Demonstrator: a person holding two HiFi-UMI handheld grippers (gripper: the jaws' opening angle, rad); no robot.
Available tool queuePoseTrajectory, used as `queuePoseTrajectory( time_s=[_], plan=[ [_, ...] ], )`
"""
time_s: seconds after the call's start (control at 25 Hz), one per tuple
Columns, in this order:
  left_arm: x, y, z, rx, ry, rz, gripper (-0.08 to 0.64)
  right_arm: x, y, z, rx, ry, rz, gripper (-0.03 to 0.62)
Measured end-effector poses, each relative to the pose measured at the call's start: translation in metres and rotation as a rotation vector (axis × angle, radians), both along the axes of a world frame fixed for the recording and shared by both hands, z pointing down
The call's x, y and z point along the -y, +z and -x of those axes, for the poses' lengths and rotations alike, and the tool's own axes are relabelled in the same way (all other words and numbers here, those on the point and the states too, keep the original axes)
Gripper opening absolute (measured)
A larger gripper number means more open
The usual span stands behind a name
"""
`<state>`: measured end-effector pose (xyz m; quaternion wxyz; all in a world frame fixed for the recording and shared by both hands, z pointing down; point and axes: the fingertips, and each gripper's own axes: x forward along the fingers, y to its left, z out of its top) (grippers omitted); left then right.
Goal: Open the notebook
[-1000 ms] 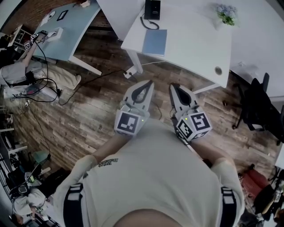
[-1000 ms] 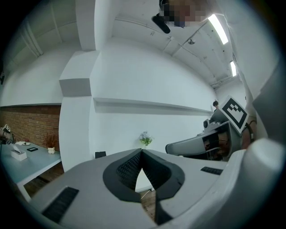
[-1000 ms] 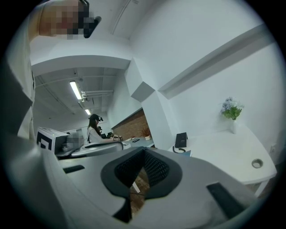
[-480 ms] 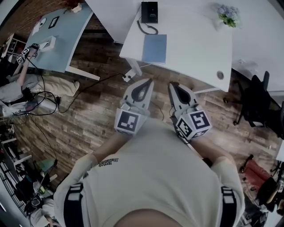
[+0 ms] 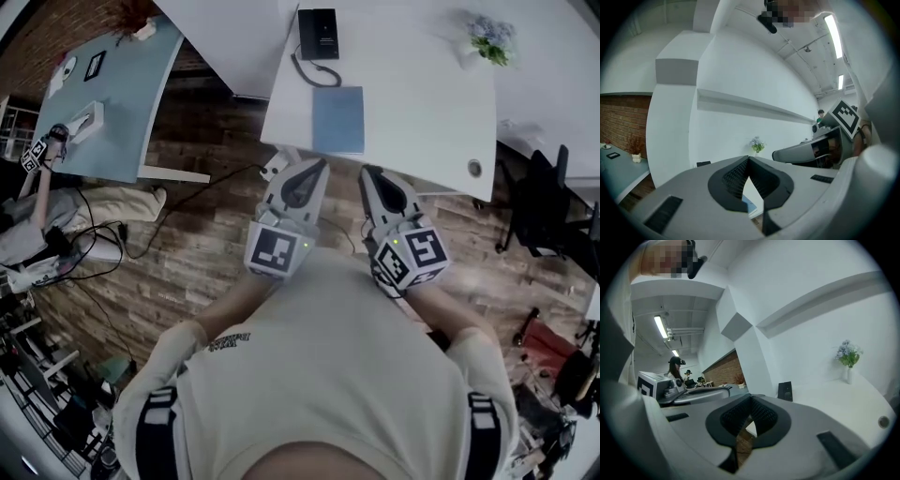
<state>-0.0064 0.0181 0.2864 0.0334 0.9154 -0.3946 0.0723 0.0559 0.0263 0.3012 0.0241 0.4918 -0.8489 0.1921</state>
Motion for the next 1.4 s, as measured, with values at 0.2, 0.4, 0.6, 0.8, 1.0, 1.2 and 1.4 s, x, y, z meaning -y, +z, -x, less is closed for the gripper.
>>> queuePoseTrajectory(
  time_s=[0.2,0.4,0.6,0.8,1.0,1.2,1.4],
  plan=[
    [0.032,-0.002,0.016,-0.014,0.054,-0.018,0.003,0.034,-0.003,0.018,-0.03,0.044,-0.012,0.003],
    [0.055,0.002,0.028,-0.02,0.068,-0.006,0.003,0.054,0.0,0.029,-0.049,0.063,-0.001,0.003],
    [0.067,0.009,0.03,-0.028,0.065,0.014,0.003,0.064,0.006,0.028,-0.06,0.07,0.014,0.003],
    [0.074,0.012,0.026,-0.018,0.061,0.017,0.003,0.072,0.009,0.025,-0.062,0.063,0.018,0.003],
    [0.079,0.017,0.013,-0.01,0.047,0.035,0.003,0.076,0.014,0.018,-0.062,0.032,0.036,0.003],
    [0.089,0.024,0.003,-0.009,0.018,0.055,0.003,0.087,0.021,0.002,-0.069,0.021,0.056,0.003],
    [0.101,0.038,-0.006,0.009,0.003,0.079,0.003,0.103,0.036,-0.015,-0.082,0.014,0.079,0.005]
  ],
)
